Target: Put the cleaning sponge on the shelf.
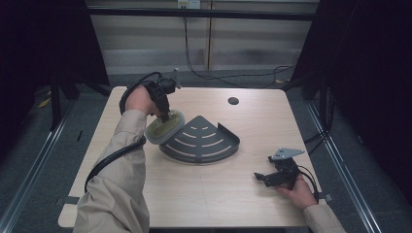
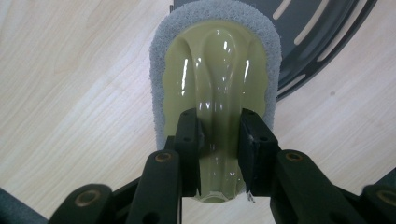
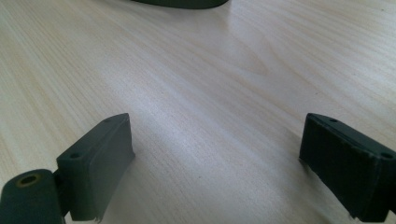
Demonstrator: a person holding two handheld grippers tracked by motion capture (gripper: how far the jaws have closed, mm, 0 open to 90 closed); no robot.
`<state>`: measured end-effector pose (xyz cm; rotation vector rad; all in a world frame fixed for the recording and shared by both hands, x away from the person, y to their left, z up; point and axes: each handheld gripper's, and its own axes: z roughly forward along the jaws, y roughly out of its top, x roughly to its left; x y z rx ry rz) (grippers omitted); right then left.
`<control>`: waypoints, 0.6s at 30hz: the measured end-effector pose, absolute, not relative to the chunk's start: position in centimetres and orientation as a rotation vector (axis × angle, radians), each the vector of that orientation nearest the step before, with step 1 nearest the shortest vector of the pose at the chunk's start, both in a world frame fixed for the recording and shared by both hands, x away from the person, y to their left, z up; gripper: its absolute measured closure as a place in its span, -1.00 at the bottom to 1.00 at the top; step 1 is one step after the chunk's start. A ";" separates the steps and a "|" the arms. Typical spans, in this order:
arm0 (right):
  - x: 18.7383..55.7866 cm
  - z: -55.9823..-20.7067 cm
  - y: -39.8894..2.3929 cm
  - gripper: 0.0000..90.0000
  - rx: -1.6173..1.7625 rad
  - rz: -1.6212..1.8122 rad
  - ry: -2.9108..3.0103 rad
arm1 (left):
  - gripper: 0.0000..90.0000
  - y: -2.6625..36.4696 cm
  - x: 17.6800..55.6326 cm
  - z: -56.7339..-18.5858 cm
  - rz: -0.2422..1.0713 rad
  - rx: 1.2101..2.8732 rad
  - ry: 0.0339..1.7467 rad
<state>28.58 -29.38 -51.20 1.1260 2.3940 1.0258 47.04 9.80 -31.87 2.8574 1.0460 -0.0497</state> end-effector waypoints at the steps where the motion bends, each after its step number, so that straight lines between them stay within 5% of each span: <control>1: 28.6 -51.2 -29.4 -0.80 1.126 1.027 2.394 | 0.59 9.7 47.2 -32.0 -0.050 2.847 1.067; 18: 28.6 -51.2 -29.4 -0.80 1.130 1.024 2.394 | 0.59 8.7 48.2 -33.2 -0.063 2.831 1.120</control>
